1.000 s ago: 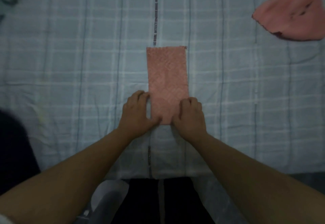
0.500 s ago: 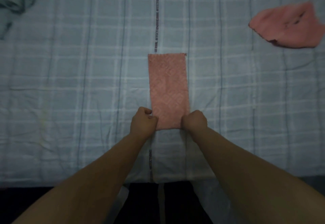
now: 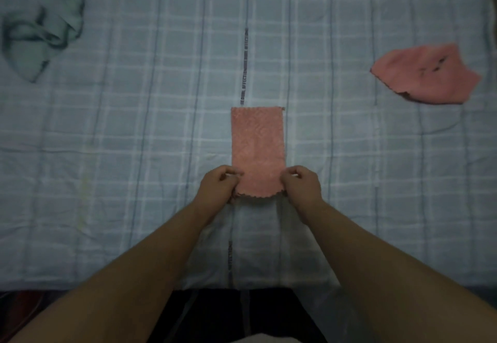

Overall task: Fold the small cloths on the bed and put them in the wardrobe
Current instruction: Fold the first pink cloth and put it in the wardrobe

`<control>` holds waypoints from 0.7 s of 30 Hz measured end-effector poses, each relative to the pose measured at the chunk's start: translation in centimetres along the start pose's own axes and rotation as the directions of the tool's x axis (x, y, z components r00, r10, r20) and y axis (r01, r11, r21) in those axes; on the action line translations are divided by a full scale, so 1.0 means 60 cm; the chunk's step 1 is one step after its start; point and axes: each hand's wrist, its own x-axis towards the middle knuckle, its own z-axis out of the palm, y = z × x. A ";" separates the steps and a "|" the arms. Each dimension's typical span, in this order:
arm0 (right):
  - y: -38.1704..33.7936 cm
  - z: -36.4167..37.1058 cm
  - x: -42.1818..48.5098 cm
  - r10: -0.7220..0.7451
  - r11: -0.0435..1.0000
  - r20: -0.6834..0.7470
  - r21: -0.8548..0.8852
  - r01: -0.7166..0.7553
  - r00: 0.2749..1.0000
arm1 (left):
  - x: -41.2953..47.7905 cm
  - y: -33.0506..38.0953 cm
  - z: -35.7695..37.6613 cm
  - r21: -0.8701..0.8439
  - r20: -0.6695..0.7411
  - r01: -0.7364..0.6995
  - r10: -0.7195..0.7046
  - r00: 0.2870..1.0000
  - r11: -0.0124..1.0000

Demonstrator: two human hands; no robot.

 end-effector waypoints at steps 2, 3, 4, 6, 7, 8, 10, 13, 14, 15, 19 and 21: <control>-0.024 -0.006 0.012 0.059 0.998 0.052 0.032 -0.061 0.997 | 0.016 0.019 -0.005 -0.002 -0.009 0.041 -0.041 0.999 0.999; -0.037 -0.008 0.019 0.092 0.994 0.085 0.057 -0.097 0.992 | 0.024 0.028 -0.008 -0.023 -0.012 0.071 -0.071 0.997 0.997; -0.048 -0.009 0.027 0.121 0.987 0.108 0.096 -0.131 0.987 | 0.033 0.035 -0.011 -0.039 -0.011 0.092 -0.092 0.996 0.995; -0.069 -0.008 0.040 0.161 0.963 0.125 0.195 -0.184 0.979 | 0.049 0.044 -0.019 -0.022 0.010 0.083 -0.083 0.997 0.996; -0.078 -0.007 0.045 0.165 0.958 0.134 0.212 -0.191 0.977 | 0.057 0.047 -0.024 -0.005 0.024 0.064 -0.064 0.998 0.998; -0.085 -0.005 0.051 0.162 0.960 0.146 0.204 -0.190 0.976 | 0.065 0.050 -0.029 0.007 0.038 0.047 -0.047 0.998 0.999; -0.095 -0.004 0.062 0.148 0.970 0.172 0.166 -0.177 0.974 | 0.081 0.055 -0.037 0.022 0.064 0.022 -0.024 0.998 1.000; -0.106 -0.002 0.083 0.142 0.976 0.201 0.133 -0.171 0.969 | 0.104 0.062 -0.042 0.066 0.069 -0.013 0.009 0.998 0.998; -0.110 -0.001 0.090 0.138 0.978 0.211 0.127 -0.168 0.968 | 0.113 0.066 -0.041 0.093 0.056 -0.027 0.022 0.998 0.995; -0.112 0.000 0.093 0.132 0.979 0.222 0.127 -0.162 0.966 | 0.117 0.068 -0.041 0.124 0.037 -0.043 0.039 0.999 0.991; -0.121 0.004 0.113 0.074 0.989 0.237 0.109 -0.102 0.969 | 0.145 0.079 -0.037 0.215 -0.039 -0.056 0.066 0.997 0.975; -0.123 0.009 0.128 0.013 1.000 0.177 0.017 -0.017 0.984 | 0.157 0.085 -0.035 0.229 -0.041 -0.054 0.065 0.997 0.972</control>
